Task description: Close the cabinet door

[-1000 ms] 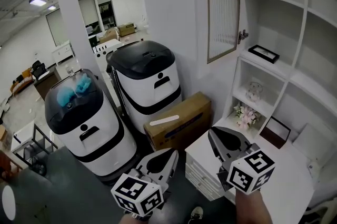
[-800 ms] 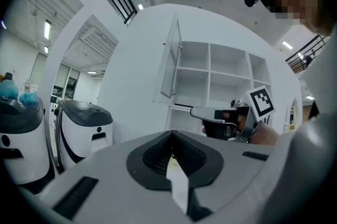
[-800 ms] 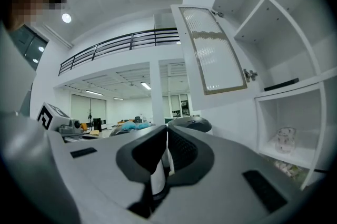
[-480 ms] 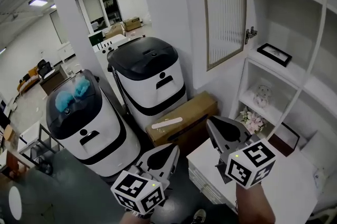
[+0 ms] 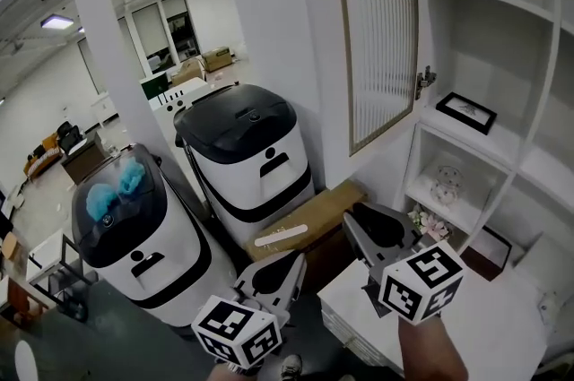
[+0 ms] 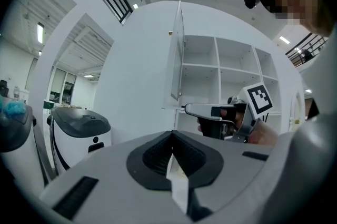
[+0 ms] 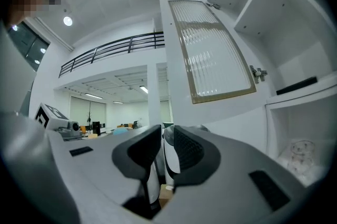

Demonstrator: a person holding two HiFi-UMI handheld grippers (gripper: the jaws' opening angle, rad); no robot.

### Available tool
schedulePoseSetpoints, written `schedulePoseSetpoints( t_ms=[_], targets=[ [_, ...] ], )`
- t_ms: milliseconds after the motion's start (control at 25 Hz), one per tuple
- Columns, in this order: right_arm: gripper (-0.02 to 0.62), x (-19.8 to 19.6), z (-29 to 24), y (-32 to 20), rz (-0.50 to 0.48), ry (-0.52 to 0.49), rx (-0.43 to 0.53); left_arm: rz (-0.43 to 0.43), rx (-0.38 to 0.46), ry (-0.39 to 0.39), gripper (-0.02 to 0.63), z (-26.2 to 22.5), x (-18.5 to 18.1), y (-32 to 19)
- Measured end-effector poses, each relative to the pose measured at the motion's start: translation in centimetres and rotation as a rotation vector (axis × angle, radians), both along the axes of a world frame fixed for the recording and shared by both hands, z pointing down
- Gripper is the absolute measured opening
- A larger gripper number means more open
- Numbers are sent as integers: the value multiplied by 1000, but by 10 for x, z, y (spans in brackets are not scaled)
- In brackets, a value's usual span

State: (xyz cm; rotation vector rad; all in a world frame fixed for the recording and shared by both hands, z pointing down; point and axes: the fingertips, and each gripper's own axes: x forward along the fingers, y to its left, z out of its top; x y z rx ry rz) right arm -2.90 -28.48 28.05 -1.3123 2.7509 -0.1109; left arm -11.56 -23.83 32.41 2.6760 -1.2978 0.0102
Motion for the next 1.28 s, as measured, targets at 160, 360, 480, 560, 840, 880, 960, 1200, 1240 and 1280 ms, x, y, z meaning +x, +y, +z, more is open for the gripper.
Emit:
schedulePoseSetpoints(
  t_ms=[160,360,480,560,840,880,960,1200,1240,1280],
  targets=[
    [94,-4,-6,-21,83,11,15,60,2,-2,5,-1,-7,-26],
    [143,-17,-16,-42,209,70,70,142,10,10,5,-5,-17,-57],
    [183,-18,-20,-53,291,81,83,184,5,21,5,-3,-21,-73],
    [200,-19,-21,-59,340,96,88,211,-2,30,5,0,-24,-80],
    [210,-15,-16,-71,483,163,85,324,-15,48,5,7,-21,-93],
    [210,-14,-16,-71,492,161,86,338,-16,46,5,8,-20,-94],
    [210,-13,-17,-69,512,161,90,369,-18,41,5,8,-17,-96],
    [201,-11,-19,-61,561,159,90,464,-18,38,5,9,-7,-98],
    [201,-9,-19,-59,571,157,90,482,-17,38,5,9,-5,-97],
    [201,-7,-19,-56,583,155,89,500,-16,38,5,9,-2,-95]
  ],
)
